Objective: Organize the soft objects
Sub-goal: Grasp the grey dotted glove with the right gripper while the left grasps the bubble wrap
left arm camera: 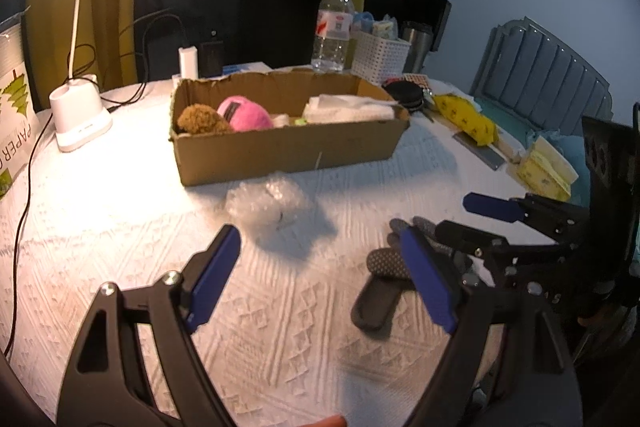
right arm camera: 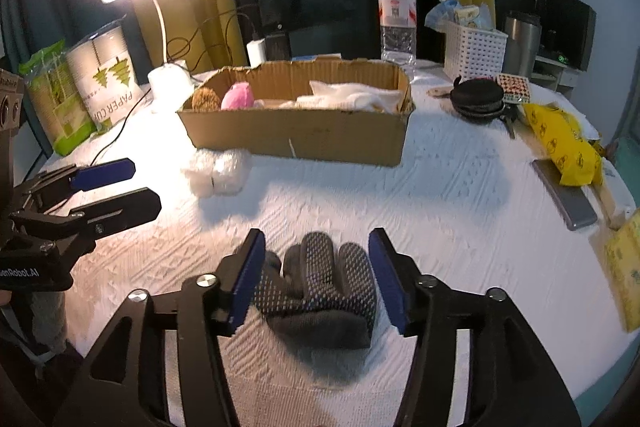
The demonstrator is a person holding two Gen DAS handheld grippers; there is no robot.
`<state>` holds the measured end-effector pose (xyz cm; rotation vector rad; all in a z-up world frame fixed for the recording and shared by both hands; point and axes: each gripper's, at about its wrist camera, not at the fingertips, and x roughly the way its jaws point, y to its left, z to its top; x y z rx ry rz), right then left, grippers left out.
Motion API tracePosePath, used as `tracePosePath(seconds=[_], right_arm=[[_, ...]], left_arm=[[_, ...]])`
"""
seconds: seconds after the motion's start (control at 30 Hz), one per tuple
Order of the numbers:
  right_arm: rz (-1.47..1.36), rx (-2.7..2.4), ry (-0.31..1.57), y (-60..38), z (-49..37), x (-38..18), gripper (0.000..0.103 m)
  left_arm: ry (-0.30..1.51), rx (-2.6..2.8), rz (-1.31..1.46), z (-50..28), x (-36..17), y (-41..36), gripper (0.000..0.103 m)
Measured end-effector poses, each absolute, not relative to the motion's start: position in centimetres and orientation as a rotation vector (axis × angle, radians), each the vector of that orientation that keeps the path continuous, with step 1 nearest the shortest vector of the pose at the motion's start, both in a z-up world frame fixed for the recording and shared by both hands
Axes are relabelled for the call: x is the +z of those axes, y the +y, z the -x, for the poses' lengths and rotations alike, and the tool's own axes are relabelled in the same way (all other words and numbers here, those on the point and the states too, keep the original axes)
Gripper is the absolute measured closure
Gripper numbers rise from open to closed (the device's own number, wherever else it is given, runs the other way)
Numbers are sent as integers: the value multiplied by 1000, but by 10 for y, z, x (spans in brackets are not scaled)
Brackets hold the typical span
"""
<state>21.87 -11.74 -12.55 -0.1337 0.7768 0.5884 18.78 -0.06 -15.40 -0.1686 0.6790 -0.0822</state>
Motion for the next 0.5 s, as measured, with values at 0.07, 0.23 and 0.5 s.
tracePosePath(seconds=[0.07, 0.23, 0.5], right_arm=[[142, 595, 788, -116, -219, -130, 43], [178, 616, 818, -109, -218, -144, 33], [197, 632, 891, -104, -224, -165, 31]], left_arm=[[686, -81, 168, -188, -157, 0, 19], [702, -74, 167, -191, -163, 0, 19], [741, -45, 181, -205, -173, 4, 19]])
